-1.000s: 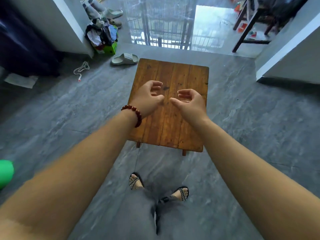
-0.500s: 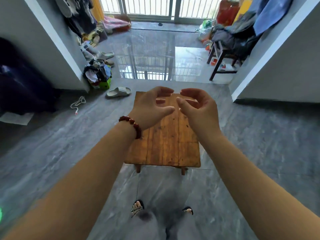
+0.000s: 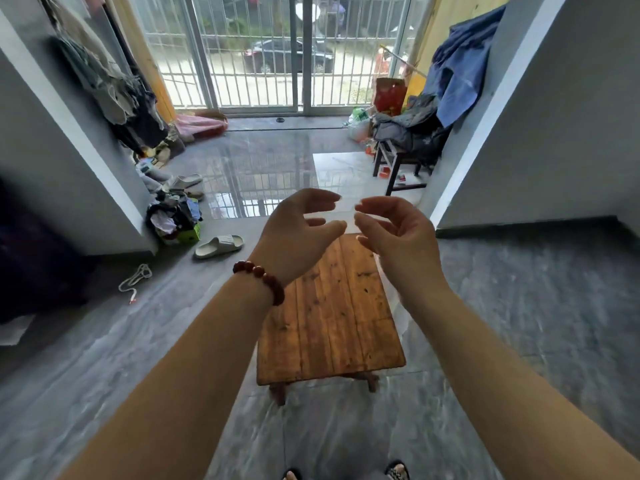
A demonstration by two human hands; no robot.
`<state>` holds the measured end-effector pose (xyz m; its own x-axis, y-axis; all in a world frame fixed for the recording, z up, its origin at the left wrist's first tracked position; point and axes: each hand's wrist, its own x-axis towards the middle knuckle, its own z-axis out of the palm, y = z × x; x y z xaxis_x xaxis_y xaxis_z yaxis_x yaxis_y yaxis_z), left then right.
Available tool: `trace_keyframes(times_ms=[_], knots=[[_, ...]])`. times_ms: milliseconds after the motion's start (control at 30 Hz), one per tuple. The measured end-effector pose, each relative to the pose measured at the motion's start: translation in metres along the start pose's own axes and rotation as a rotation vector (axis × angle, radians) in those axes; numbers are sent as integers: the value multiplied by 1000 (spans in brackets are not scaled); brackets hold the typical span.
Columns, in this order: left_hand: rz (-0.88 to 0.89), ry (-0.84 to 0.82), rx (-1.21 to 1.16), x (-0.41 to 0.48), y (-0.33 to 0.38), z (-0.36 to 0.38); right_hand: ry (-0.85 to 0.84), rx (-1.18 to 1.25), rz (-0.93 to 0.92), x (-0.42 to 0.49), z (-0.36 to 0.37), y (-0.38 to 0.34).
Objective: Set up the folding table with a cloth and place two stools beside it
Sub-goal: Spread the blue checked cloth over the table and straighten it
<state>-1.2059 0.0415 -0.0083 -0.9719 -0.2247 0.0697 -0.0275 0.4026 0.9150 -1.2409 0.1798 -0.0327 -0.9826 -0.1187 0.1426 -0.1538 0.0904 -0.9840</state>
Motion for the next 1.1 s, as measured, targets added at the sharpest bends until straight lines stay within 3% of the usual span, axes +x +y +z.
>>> trace_keyframes(times_ms=[567, 1100], knots=[[58, -134, -105, -3, 29, 42, 164, -31, 3, -18, -59, -22], [80, -253, -231, 33, 127, 253, 278, 111, 15, 16, -270, 3]])
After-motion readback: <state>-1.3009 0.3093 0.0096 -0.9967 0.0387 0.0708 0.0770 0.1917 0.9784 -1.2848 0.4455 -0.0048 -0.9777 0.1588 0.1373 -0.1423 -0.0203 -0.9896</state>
